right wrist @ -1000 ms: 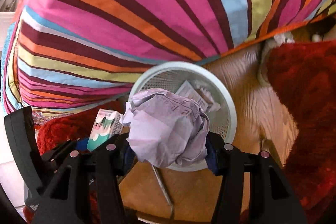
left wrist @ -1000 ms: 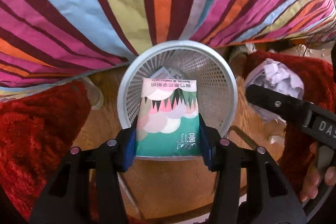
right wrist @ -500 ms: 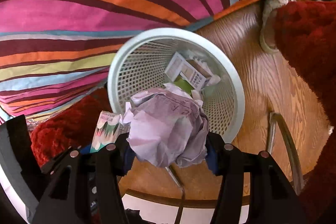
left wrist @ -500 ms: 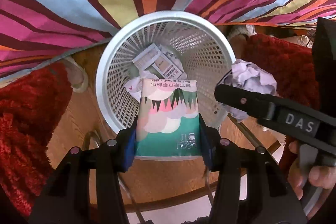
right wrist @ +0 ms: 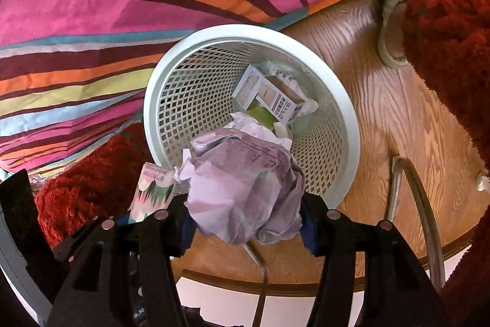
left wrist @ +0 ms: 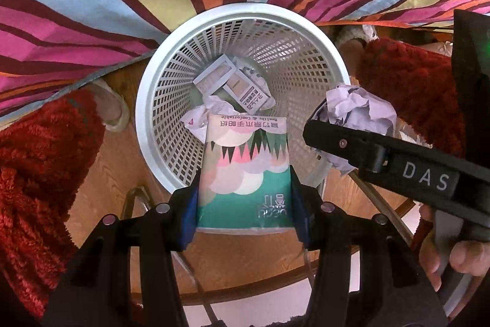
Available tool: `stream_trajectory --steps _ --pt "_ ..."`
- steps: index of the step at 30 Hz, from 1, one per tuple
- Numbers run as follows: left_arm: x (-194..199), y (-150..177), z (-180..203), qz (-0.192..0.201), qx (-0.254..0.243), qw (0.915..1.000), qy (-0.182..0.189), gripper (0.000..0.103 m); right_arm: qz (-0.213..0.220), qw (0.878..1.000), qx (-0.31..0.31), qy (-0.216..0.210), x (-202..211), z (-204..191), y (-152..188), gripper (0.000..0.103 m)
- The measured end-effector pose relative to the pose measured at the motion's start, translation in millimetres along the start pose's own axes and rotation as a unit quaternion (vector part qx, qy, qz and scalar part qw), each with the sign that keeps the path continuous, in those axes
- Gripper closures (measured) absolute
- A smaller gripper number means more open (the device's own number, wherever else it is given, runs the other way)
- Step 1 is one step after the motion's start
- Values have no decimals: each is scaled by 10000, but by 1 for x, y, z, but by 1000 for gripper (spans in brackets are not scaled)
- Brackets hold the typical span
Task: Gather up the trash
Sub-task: 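Carry tissue pack and paper ball over the wastebasket with both tools and release, then move both tools back from the wastebasket toward the bed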
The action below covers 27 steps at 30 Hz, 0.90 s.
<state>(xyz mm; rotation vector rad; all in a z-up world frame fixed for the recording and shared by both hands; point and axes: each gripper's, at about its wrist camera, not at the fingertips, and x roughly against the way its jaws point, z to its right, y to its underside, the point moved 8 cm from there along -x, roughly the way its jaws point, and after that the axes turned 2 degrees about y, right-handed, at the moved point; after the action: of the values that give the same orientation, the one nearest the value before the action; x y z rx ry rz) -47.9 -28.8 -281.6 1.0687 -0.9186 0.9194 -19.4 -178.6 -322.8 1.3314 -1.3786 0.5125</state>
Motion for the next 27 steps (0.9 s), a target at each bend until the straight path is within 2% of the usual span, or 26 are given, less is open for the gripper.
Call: stream_trajectory --steps 6,8,9,10,11,14,27 --pt "-3 1 0 -69 -12 10000 -42 52 -53 10000 59 -11 -3 -5 1 50" --pt "-5 1 -1 -91 16 9999 -53 49 -55 10000 37 0 -3 -5 1 39" --pt "-5 1 -2 -97 47 9999 -56 42 -61 10000 20 0 -4 -4 1 34" --pt "-5 1 -3 -97 78 9999 -54 34 -56 10000 5 2 -3 -4 1 23" --pt "-5 1 -3 -93 111 9999 -34 32 -42 10000 -18 1 -3 -4 0 17" --pt "-6 1 -5 -102 164 9998 -39 27 -24 10000 -24 -47 -1 -3 -1 10" --pt "6 0 -5 144 129 9997 -146 26 71 9999 -108 -10 2 2 -3 8"
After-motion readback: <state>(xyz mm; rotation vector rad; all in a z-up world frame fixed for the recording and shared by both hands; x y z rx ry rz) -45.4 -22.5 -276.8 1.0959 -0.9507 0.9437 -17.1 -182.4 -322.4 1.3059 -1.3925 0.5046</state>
